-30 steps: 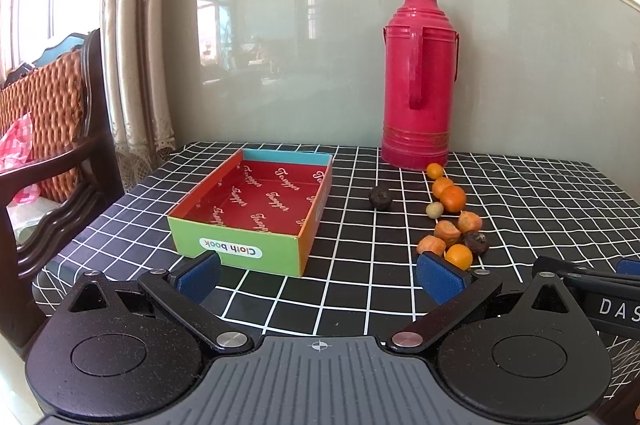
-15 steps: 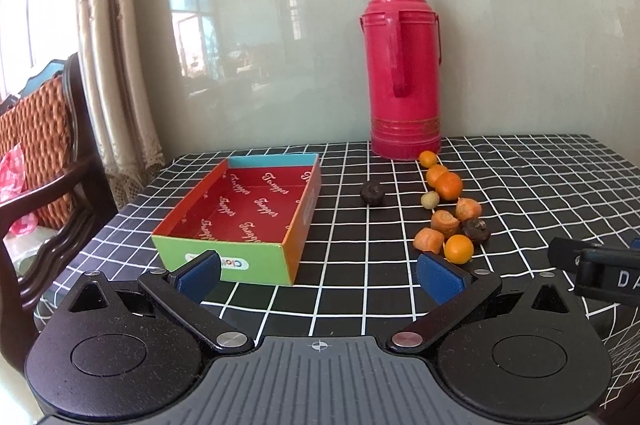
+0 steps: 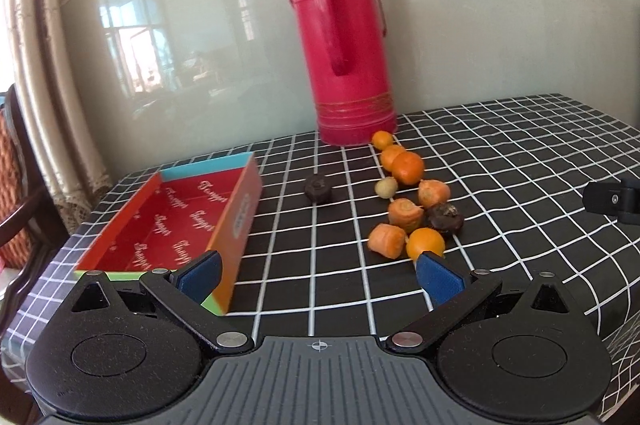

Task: Organize fruits
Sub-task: 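Move the left tool to the mandarin and close its fingers on it, then carry the mandarin with the left tool into the box and release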

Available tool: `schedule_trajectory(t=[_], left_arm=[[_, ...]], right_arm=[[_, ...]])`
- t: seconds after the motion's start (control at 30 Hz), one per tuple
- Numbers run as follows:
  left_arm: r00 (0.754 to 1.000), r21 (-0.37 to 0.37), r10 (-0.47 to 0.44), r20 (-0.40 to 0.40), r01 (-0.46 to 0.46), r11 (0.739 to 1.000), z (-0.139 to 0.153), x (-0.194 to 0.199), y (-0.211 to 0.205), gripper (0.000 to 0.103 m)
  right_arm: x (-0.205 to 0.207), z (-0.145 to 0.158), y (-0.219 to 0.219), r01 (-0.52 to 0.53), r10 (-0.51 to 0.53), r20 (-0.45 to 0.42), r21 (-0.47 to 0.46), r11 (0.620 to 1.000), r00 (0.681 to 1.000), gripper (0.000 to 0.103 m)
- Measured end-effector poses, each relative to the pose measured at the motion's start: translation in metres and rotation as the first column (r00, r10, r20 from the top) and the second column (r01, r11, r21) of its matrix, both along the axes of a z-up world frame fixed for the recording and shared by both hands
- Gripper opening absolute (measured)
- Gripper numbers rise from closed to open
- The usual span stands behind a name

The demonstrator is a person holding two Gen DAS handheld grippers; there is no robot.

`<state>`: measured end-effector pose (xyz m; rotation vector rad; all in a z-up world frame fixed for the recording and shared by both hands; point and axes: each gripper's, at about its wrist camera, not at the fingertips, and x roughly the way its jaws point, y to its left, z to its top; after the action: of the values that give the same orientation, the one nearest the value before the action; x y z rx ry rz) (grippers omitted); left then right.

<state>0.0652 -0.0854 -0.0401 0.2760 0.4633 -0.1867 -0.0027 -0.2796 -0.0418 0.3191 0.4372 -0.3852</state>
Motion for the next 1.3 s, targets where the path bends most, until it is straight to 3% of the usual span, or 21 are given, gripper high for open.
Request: schedule_trajectory(t=[0.13,0.23,0.33,0.47,0.83,0.97,1.07,1.2,1.3], left_arm=[[0.999,-0.021,-0.047,0.0,0.047,0.999,-0.009,0.01,-0.014,0.102],[0.996,-0.037,-0.092,-0.005,0.091,0.995,-0.015,0.014,-0.026,0.079],[0.993,-0.04,-0.115,-0.034,0.114,0.993,-0.026,0.024,-0.04,0.077],[0.986,-0.038,-0.15,-0.069,0.148,0.988,-0.041,0.032,-0.052,0.057],[0.982,-0.063,-0.152,-0.113,0.146,0.987,-0.055,0.051,-0.068,0.055],[0.981,-0.069,-0.15,-0.125,0.142,0.987,-0.06,0.056,-0.073,0.041],[0.984,-0.06,-0.14,-0.112,0.134,0.989,-0.061,0.057,-0.075,0.034],[0.983,-0.07,-0.151,-0.104,0.144,0.987,-0.06,0.054,-0.074,0.034],[0.989,-0.067,-0.137,-0.047,0.134,0.989,-0.053,0.049,-0.069,0.033]], right_arm=[[0.003,-0.007,-0.005,0.021,-0.021,-0.008,0.013,1.0,1.0,0.098],[0.002,-0.008,-0.009,0.033,-0.033,0.007,0.019,0.999,0.999,0.098],[0.0,-0.008,-0.012,0.052,-0.053,0.02,0.011,0.999,0.998,0.098],[0.0,-0.011,-0.019,0.075,-0.076,0.02,0.021,0.997,0.997,0.098],[0.005,-0.019,-0.024,0.072,-0.072,-0.01,0.063,0.995,0.997,0.098],[0.005,-0.02,-0.024,0.068,-0.067,-0.01,0.067,0.995,0.998,0.098],[0.005,-0.021,-0.026,0.071,-0.071,-0.015,0.066,0.995,0.997,0.098],[0.007,-0.021,-0.027,0.072,-0.071,-0.021,0.061,0.996,0.997,0.098],[0.008,-0.021,-0.025,0.068,-0.066,-0.022,0.052,0.996,0.998,0.098]])
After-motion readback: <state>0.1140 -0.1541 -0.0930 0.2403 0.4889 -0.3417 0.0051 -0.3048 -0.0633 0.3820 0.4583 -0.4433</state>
